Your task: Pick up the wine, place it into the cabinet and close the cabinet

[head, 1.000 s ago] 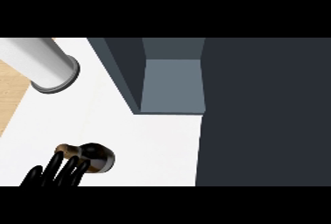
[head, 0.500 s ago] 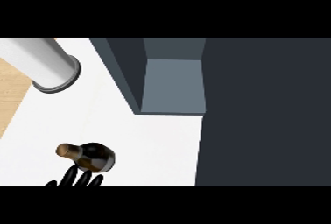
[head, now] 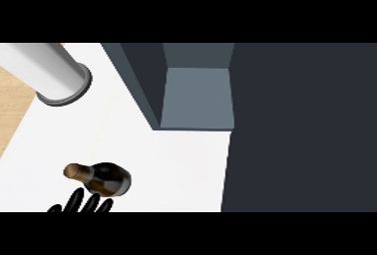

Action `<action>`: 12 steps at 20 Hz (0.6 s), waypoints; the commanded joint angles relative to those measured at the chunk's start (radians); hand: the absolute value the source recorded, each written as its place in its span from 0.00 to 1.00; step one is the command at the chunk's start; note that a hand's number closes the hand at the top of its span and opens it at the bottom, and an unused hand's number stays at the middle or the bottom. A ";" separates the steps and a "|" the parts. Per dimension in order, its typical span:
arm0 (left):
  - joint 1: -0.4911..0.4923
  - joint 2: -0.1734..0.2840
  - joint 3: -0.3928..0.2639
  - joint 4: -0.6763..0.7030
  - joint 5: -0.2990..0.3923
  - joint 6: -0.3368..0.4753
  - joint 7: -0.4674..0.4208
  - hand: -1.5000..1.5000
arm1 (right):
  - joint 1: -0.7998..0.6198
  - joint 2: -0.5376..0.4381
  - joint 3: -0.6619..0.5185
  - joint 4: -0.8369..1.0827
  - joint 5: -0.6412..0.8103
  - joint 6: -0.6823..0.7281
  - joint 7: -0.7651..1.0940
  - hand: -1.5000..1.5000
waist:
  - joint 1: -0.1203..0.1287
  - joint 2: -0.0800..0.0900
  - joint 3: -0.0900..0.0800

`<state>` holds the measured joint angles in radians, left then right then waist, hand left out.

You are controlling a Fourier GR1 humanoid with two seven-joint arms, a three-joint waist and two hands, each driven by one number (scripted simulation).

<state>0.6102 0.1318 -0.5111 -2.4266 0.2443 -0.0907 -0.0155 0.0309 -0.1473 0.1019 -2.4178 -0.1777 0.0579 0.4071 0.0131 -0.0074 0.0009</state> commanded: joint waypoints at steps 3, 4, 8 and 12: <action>0.063 0.029 0.029 -0.202 0.014 0.046 0.028 0.00 | 0.005 0.018 0.038 -0.087 0.003 -0.029 0.074 0.00 | -0.003 0.002 -0.001; 0.033 0.023 0.019 -0.211 0.007 0.068 0.073 0.00 | 0.012 0.011 0.019 -0.093 -0.009 -0.021 0.069 0.00 | -0.009 0.003 -0.001; 0.016 0.030 0.110 -0.220 0.043 0.085 0.078 0.00 | -0.040 0.002 0.000 -0.090 -0.033 -0.025 0.103 0.00 | -0.009 0.004 -0.001; -0.007 0.026 0.228 -0.126 0.085 0.066 0.009 0.00 | 0.016 -0.007 -0.007 -0.121 -0.039 0.002 0.078 0.00 | -0.014 0.004 -0.001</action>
<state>0.6084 0.1470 -0.3705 -2.4205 0.2255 -0.0361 -0.0325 0.0026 -0.1437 0.1123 -2.4270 -0.1715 0.0482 0.4587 0.0036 -0.0044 -0.0004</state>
